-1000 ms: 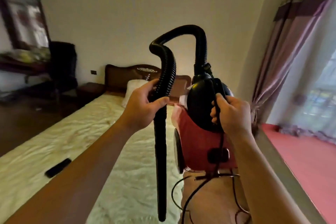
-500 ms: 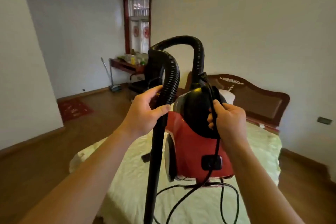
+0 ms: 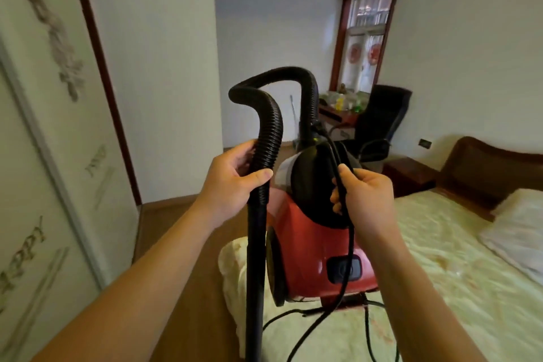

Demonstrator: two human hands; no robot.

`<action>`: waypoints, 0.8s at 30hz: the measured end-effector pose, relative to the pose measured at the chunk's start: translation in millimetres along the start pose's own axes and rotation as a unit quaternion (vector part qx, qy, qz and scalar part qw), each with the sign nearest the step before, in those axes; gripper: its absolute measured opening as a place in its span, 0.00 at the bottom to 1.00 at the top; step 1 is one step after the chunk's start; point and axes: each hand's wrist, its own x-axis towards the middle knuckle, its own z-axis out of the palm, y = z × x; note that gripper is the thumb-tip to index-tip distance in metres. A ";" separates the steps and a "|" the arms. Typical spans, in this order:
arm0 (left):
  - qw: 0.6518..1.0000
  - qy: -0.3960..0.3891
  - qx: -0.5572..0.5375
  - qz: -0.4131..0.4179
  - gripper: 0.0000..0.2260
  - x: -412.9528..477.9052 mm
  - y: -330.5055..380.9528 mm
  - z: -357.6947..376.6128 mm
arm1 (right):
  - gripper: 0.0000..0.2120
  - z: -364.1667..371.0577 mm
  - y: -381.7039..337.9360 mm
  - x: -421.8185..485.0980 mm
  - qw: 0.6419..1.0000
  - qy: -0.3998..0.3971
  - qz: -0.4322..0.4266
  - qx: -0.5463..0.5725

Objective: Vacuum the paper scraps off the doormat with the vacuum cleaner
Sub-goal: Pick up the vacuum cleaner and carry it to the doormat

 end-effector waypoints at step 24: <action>0.991 0.122 0.009 -0.058 0.23 237.1 -197.0 -249.1 | 0.18 376.1 56.4 240.2 0.994 -0.113 0.006 0.003</action>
